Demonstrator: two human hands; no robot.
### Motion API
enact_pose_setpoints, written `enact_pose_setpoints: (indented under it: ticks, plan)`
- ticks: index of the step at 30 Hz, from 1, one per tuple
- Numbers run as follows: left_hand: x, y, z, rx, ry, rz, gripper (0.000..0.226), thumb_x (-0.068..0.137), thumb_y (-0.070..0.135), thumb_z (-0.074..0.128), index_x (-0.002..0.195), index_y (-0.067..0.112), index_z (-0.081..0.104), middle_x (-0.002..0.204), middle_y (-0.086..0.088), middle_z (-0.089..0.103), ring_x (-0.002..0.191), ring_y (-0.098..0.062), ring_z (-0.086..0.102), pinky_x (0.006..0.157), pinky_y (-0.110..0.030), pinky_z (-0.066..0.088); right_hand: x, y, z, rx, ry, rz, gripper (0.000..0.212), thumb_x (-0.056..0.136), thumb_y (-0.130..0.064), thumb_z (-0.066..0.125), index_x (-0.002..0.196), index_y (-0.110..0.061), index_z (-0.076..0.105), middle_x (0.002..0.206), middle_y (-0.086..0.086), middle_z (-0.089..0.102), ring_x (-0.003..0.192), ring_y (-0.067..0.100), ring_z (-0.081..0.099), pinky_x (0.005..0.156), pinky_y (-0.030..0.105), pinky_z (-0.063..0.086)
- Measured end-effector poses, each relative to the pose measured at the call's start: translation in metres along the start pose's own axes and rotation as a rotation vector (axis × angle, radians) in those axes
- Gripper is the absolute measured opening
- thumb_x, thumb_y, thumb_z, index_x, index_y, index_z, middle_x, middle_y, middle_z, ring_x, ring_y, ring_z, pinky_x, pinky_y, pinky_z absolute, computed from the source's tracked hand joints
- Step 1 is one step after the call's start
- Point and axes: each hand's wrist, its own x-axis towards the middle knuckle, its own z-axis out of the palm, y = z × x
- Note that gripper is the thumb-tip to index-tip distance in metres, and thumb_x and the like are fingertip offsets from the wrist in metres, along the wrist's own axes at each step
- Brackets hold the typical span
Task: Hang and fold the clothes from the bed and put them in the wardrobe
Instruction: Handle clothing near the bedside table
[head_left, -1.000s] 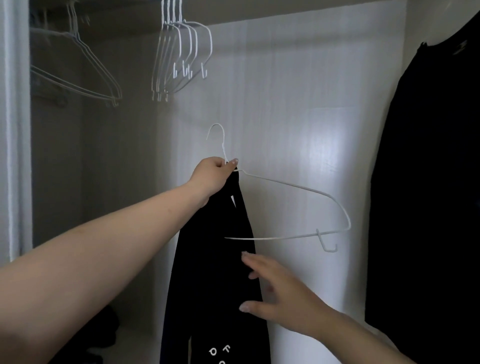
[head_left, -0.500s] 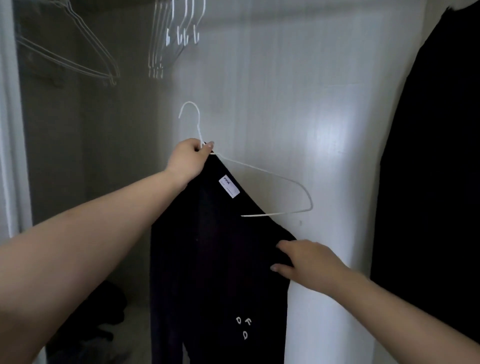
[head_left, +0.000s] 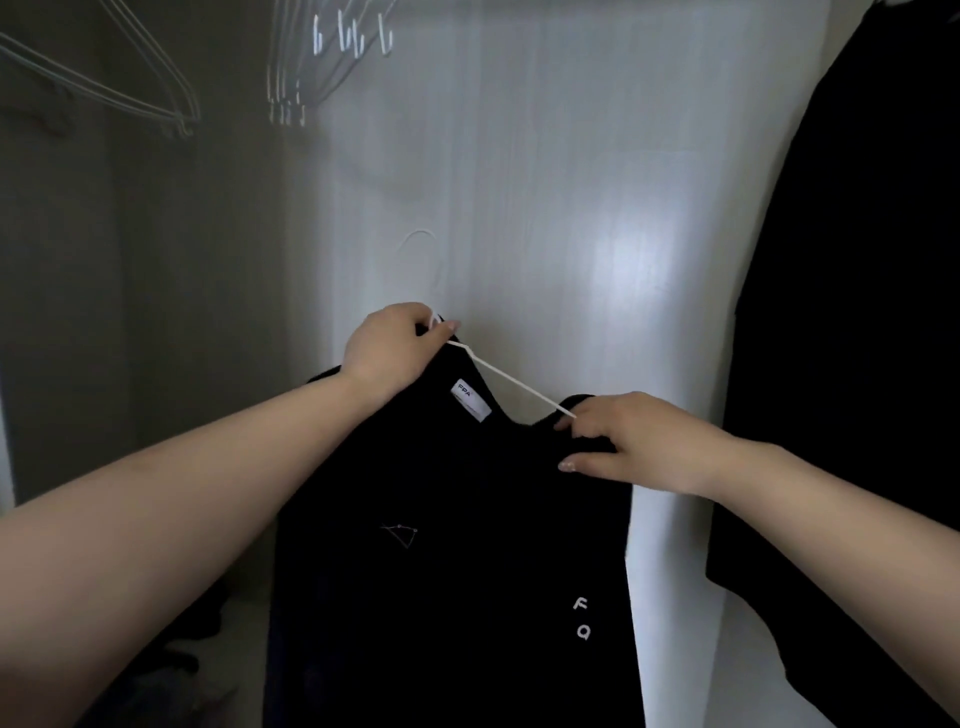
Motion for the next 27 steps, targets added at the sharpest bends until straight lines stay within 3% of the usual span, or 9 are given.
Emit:
enact_pose_setpoints:
  ticks: [4, 7, 9, 11, 13, 17, 21, 23, 27]
  plan:
    - [-0.003, 0.019, 0.008, -0.001, -0.051, 0.047, 0.036, 0.092, 0.047, 0.053, 0.065, 0.024, 0.052, 0.063, 0.012, 0.049, 0.064, -0.007, 0.047, 0.053, -0.025, 0.028, 0.01, -0.004, -0.009, -0.083, -0.011, 0.045, 0.034, 0.089, -0.05, 0.055, 0.096, -0.019, 0.066, 0.093, -0.002, 0.063, 0.087, 0.019, 0.059, 0.078, 0.037, 0.048]
    - [-0.005, 0.021, 0.005, -0.009, -0.034, 0.114, 0.035, 0.093, 0.045, 0.053, 0.065, 0.026, 0.044, 0.064, 0.01, 0.049, 0.064, -0.01, 0.046, 0.053, -0.025, 0.029, 0.008, 0.0, -0.015, -0.095, 0.048, 0.048, 0.036, 0.089, -0.05, 0.055, 0.086, -0.015, 0.064, 0.082, 0.0, 0.061, 0.078, 0.02, 0.058, 0.072, 0.037, 0.047]
    - [-0.008, 0.018, 0.003, -0.027, -0.02, 0.164, 0.027, 0.092, 0.047, 0.054, 0.081, 0.024, 0.046, 0.071, 0.005, 0.055, 0.067, -0.017, 0.05, 0.055, -0.025, 0.036, 0.003, 0.002, -0.02, -0.065, 0.079, 0.047, 0.031, 0.088, -0.048, 0.058, 0.083, -0.017, 0.064, 0.08, -0.003, 0.06, 0.075, 0.019, 0.058, 0.071, 0.036, 0.047]
    - [-0.009, 0.011, 0.001, -0.039, -0.019, 0.161, 0.035, 0.088, 0.054, 0.055, 0.101, 0.023, 0.044, 0.081, -0.002, 0.062, 0.071, -0.021, 0.058, 0.064, -0.032, 0.045, -0.003, 0.005, -0.025, -0.024, 0.103, 0.048, 0.025, 0.087, -0.044, 0.061, 0.085, -0.02, 0.067, 0.08, -0.007, 0.061, 0.076, 0.016, 0.059, 0.072, 0.035, 0.047]
    - [-0.009, -0.004, 0.0, -0.021, -0.032, 0.125, 0.045, 0.084, 0.061, 0.055, 0.108, 0.024, 0.042, 0.091, -0.001, 0.066, 0.075, -0.022, 0.064, 0.073, -0.038, 0.051, -0.01, 0.01, -0.029, 0.006, 0.135, 0.06, 0.021, 0.085, -0.04, 0.065, 0.085, -0.02, 0.07, 0.078, -0.011, 0.06, 0.076, 0.014, 0.06, 0.072, 0.032, 0.047]
    - [-0.006, -0.035, -0.007, 0.046, -0.022, 0.034, 0.046, 0.079, 0.07, 0.054, 0.096, 0.028, 0.05, 0.091, 0.004, 0.068, 0.076, -0.02, 0.066, 0.071, -0.036, 0.052, -0.03, 0.03, -0.031, 0.016, 0.171, 0.099, 0.021, 0.082, -0.041, 0.068, 0.074, -0.022, 0.067, 0.068, -0.017, 0.056, 0.068, 0.001, 0.055, 0.062, 0.022, 0.041]
    - [-0.007, -0.031, -0.006, 0.199, -0.022, 0.031, 0.05, 0.082, 0.069, 0.049, 0.081, 0.02, 0.059, 0.073, 0.002, 0.066, 0.076, -0.021, 0.061, 0.056, -0.029, 0.041, -0.036, 0.037, -0.029, 0.042, 0.106, 0.101, 0.028, 0.08, -0.044, 0.069, 0.062, -0.043, 0.047, 0.073, -0.022, 0.057, 0.074, -0.004, 0.055, 0.058, 0.014, 0.036]
    - [-0.006, -0.029, -0.004, 0.241, -0.024, 0.003, 0.053, 0.083, 0.07, 0.047, 0.079, 0.019, 0.058, 0.073, 0.001, 0.065, 0.075, -0.021, 0.06, 0.057, -0.029, 0.041, -0.036, 0.037, -0.031, 0.058, 0.089, 0.091, 0.031, 0.079, -0.041, 0.072, 0.064, -0.046, 0.045, 0.073, -0.017, 0.054, 0.075, 0.0, 0.055, 0.061, 0.014, 0.037]
    - [0.004, -0.036, -0.004, 0.255, -0.063, -0.139, 0.063, 0.08, 0.077, 0.041, 0.077, 0.015, 0.056, 0.073, -0.001, 0.065, 0.072, -0.02, 0.061, 0.054, -0.028, 0.039, -0.032, 0.034, -0.038, 0.05, 0.147, 0.072, 0.037, 0.079, -0.03, 0.075, 0.084, -0.045, 0.041, 0.098, -0.015, 0.053, 0.085, 0.002, 0.054, 0.073, 0.021, 0.041]
